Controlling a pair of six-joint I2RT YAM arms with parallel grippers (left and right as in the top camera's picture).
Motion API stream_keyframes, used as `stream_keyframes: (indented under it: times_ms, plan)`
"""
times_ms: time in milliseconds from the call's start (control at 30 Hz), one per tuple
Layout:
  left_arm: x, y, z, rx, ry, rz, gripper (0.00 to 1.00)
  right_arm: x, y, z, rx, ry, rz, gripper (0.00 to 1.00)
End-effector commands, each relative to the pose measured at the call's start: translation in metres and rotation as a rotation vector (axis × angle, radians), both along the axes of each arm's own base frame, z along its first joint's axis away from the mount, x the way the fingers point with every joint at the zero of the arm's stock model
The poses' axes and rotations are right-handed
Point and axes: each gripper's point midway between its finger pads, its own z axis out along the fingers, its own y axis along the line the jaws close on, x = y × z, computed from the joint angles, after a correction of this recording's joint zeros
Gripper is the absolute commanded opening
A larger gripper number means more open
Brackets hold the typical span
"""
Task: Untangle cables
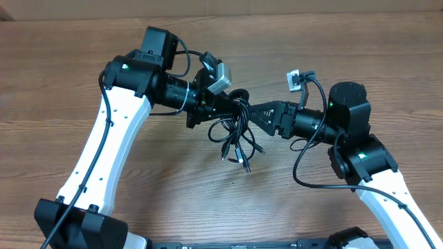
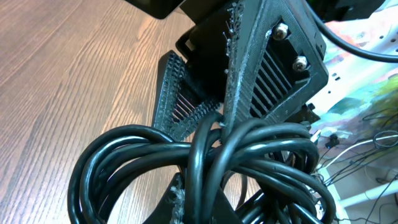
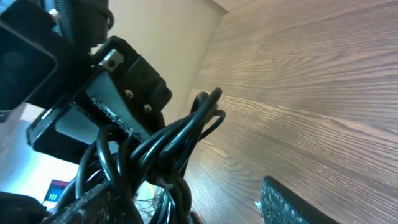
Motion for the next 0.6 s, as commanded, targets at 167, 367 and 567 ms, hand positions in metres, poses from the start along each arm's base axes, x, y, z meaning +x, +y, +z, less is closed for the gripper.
stream_keyframes:
  times_ms: [167, 367, 567]
  plan:
    - [-0.035, -0.029, 0.037, -0.173, 0.014, -0.145, 0.04, 0.017, -0.011, -0.024, -0.104, 0.013, -0.106, 0.65]
    - [-0.037, -0.03, 0.042, -0.205, 0.024, -0.158, 0.04, 0.017, -0.016, -0.035, -0.141, 0.045, -0.135, 0.65]
    - [-0.042, -0.03, 0.049, -0.243, 0.043, -0.176, 0.04, 0.019, -0.021, -0.042, -0.175, 0.054, -0.163, 0.65]
